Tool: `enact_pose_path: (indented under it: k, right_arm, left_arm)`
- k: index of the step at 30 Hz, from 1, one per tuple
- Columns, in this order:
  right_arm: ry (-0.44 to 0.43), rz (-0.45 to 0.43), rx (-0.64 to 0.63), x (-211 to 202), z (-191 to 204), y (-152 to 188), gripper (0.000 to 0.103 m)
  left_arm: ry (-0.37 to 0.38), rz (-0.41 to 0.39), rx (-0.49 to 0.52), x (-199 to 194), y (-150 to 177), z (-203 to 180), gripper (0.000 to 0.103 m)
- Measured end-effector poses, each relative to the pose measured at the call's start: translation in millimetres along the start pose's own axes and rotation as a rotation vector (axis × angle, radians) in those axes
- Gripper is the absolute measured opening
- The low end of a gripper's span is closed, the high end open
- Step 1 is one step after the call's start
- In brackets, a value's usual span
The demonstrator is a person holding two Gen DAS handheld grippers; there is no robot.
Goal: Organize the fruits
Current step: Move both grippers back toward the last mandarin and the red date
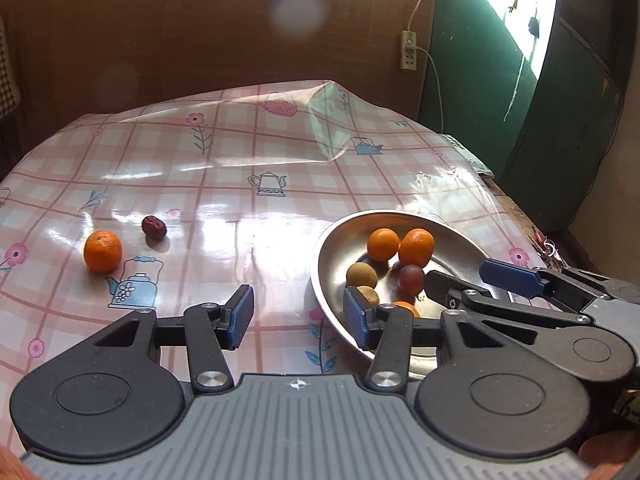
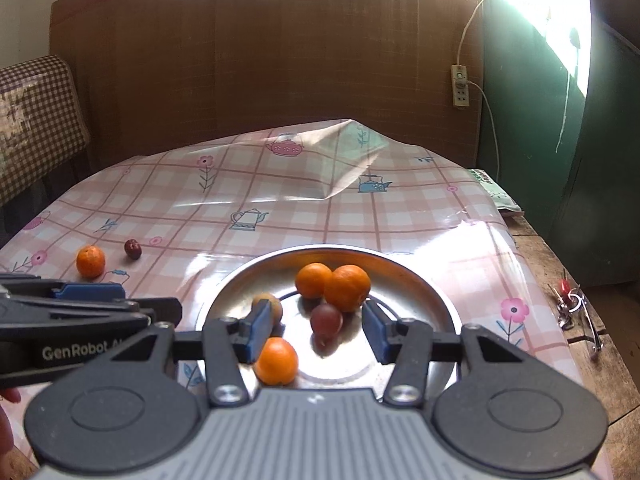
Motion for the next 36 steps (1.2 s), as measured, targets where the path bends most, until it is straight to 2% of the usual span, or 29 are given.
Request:
enact_pose_path:
  k: [10, 26, 36]
  right_arm:
    - [-0.056, -0.015, -0.049, 8.4, 39.9, -16.8, 0.051]
    - [-0.131, -0.012, -0.102, 42.9, 95.1, -37.0, 0.050]
    - [-0.144, 0.004, -0.106, 71.5, 112.4, -46.6, 0.050]
  left_arm:
    - [-0.052, -0.030, -0.053, -7.0, -9.4, 37.6, 0.059]
    - [-0.119, -0.054, -0.146, 7.6, -25.7, 94.2, 0.060]
    - [-0.164, -0.067, -0.157, 29.2, -38.8, 131.4, 0.073]
Point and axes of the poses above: each gripper's, at about its wrist camera, not at the fingertips, and x roughly the way its jaws point, z to its left, y to its underside, the point moved 7 cm from there along x, roughly the way its jaws point, and after that the axes turned 15 degrees about -x, right-handed, at the moved point
